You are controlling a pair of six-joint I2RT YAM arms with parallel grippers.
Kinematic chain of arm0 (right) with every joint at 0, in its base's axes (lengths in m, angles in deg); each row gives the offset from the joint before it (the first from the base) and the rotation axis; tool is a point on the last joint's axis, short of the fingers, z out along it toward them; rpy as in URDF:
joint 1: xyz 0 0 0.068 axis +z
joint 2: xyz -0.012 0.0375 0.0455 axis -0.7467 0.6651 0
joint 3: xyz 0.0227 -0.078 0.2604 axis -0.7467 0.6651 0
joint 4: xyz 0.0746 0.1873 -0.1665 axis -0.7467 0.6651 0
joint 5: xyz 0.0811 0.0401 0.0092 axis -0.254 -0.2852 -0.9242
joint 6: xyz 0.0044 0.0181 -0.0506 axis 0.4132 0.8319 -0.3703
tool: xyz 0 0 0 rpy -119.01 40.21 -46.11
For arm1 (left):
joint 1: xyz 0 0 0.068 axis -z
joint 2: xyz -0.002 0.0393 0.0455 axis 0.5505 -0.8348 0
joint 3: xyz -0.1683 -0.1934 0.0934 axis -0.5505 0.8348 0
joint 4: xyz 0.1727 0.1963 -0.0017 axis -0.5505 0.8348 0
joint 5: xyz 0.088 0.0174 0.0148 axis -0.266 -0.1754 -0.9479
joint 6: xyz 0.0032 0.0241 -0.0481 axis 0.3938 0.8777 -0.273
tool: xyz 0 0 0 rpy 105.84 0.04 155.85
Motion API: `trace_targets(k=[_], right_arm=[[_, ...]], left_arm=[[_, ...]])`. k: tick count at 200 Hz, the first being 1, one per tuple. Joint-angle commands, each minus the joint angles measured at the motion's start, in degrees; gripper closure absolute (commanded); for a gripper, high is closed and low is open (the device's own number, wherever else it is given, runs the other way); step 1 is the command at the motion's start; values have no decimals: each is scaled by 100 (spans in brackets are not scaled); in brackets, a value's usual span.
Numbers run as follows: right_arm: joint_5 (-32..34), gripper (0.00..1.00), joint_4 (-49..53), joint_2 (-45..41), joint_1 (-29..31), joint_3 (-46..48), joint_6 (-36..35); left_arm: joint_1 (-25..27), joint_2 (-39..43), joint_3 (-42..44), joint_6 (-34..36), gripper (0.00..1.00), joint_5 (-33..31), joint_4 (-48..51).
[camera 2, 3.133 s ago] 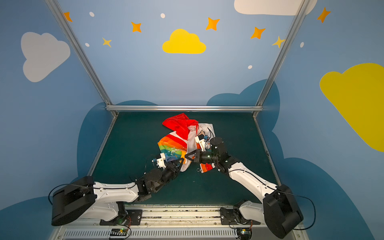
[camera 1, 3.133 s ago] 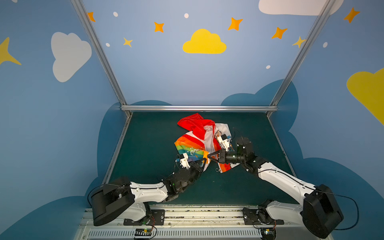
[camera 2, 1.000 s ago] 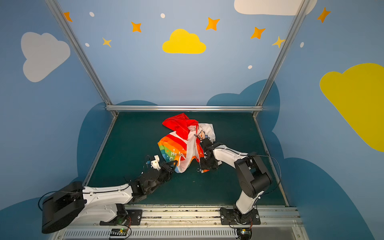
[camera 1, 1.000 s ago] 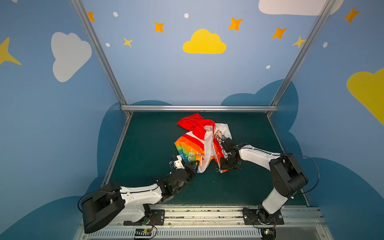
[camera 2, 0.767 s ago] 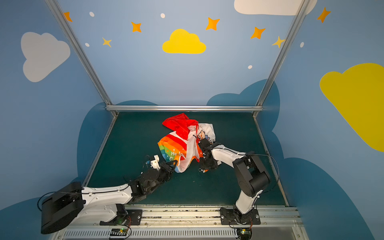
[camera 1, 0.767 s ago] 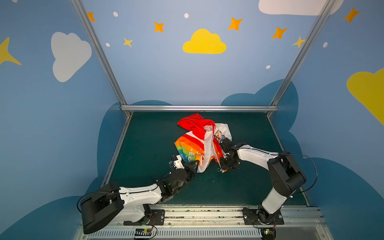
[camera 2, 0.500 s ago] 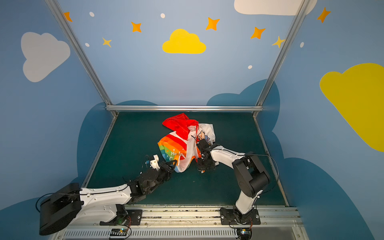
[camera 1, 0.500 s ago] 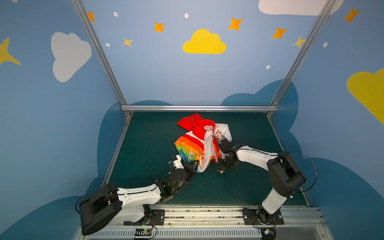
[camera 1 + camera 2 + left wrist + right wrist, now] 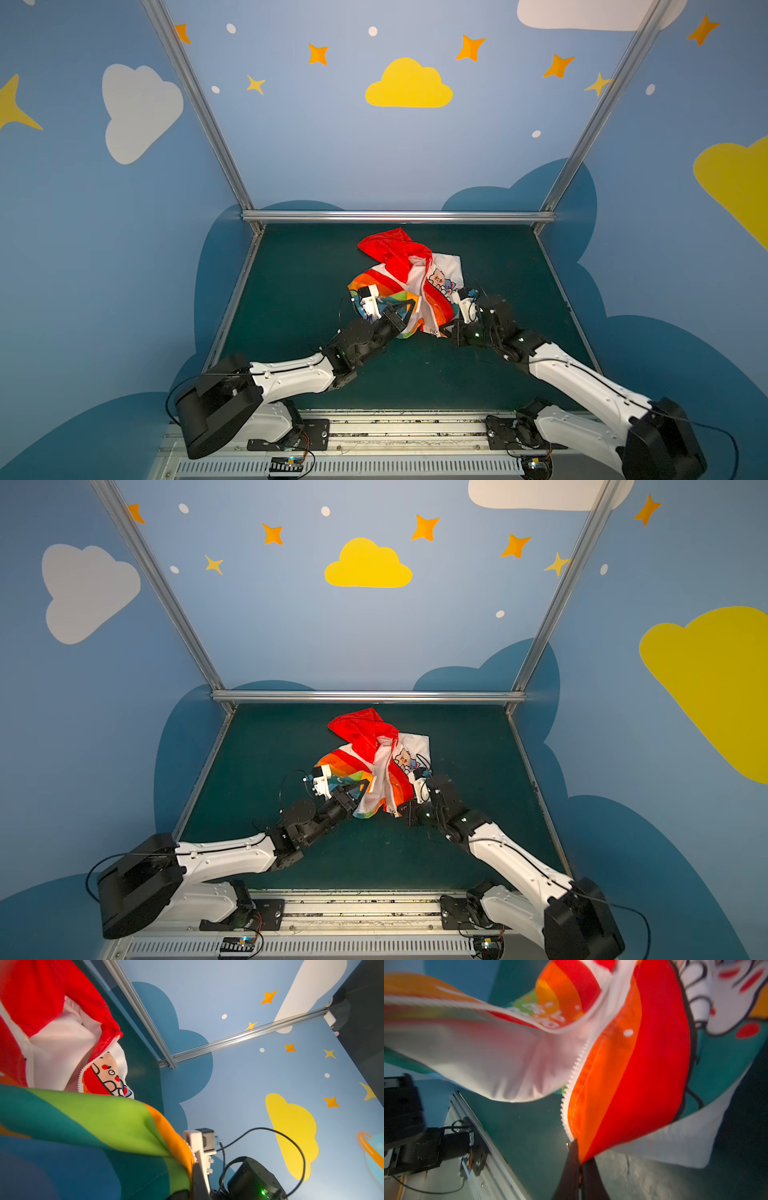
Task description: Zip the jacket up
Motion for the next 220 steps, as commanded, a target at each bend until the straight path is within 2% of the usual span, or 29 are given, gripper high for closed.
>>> trace_targets(k=[1, 15, 27, 52, 66, 83, 93, 102, 116, 124, 163, 197, 220], right_arm=[[829, 100, -1971, -724, 12, 395, -645], [1129, 100, -3029, -1175, 36, 696, -1052], [1107, 100, -3688, -1405, 22, 830, -1482], [692, 100, -3936, -1569, -31, 641, -1749], [328, 100, -4206, -1499, -65, 538, -1425], [-28, 100, -4372, -1413, -67, 365, -947], [-234, 100, -4515, -1332, -71, 309, -704], [-417, 100, -4649, -1269, -70, 294, -508], [-662, 100, -4736, -1193, -69, 238, -266], [-761, 100, -4739, -1182, -71, 202, -167], [-921, 100, -4697, -1318, -76, 82, 206], [-845, 100, -5218, -1327, -75, 7, 688], [-856, 100, -5424, -1293, -73, -165, 962]], left_arm=[[-105, -52, -111, 434, 97, 51, -626], [-142, -46, -176, 601, 97, -18, -723], [-151, -38, -278, 887, 97, -63, -809], [-151, -113, -577, 1768, 97, 6, -1192], [-151, -198, -680, 1923, 97, -123, -1483], [-130, -459, -751, 2483, 97, -50, -2427], [-129, -537, -837, 2370, 97, -132, -2486], [-130, -562, -951, 2563, 97, 40, -2478], [-84, -583, -1160, 3294, 97, 523, -2483], [-20, -605, -1245, 3534, 97, 563, -2476], [114, -590, -1543, 4333, 97, 716, -2492], [250, -452, -1829, 5036, 97, 754, -2490], [408, -326, -1984, 5769, 97, 776, -2488]])
